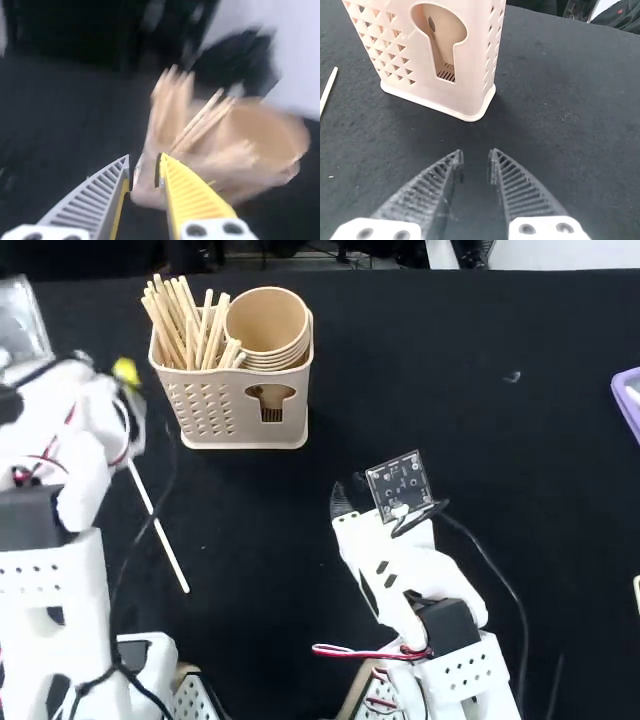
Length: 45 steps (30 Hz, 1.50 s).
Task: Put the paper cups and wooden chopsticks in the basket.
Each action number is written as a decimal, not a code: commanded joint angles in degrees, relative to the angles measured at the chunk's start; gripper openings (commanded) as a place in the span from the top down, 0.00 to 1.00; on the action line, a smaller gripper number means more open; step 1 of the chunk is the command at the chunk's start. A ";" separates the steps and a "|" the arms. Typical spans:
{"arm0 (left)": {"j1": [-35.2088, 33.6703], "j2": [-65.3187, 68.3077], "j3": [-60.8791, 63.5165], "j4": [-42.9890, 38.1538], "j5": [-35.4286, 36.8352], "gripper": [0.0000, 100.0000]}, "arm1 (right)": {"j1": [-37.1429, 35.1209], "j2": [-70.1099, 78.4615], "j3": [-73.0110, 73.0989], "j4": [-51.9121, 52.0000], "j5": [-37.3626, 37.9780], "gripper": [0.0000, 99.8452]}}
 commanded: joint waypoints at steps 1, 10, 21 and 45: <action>-10.15 -2.64 16.75 3.43 -0.44 0.85 | 0.88 -1.01 -0.48 -1.49 -0.09 0.90; -12.97 4.66 42.68 -19.52 3.25 0.78 | 0.88 -1.01 -0.48 -1.49 -0.09 0.90; -12.18 33.23 28.09 -24.70 8.18 0.78 | 0.88 -1.01 -0.48 -1.49 -0.09 0.90; -10.24 59.08 5.58 -14.33 8.35 0.95 | 0.88 -1.01 -0.48 -1.49 -0.09 0.90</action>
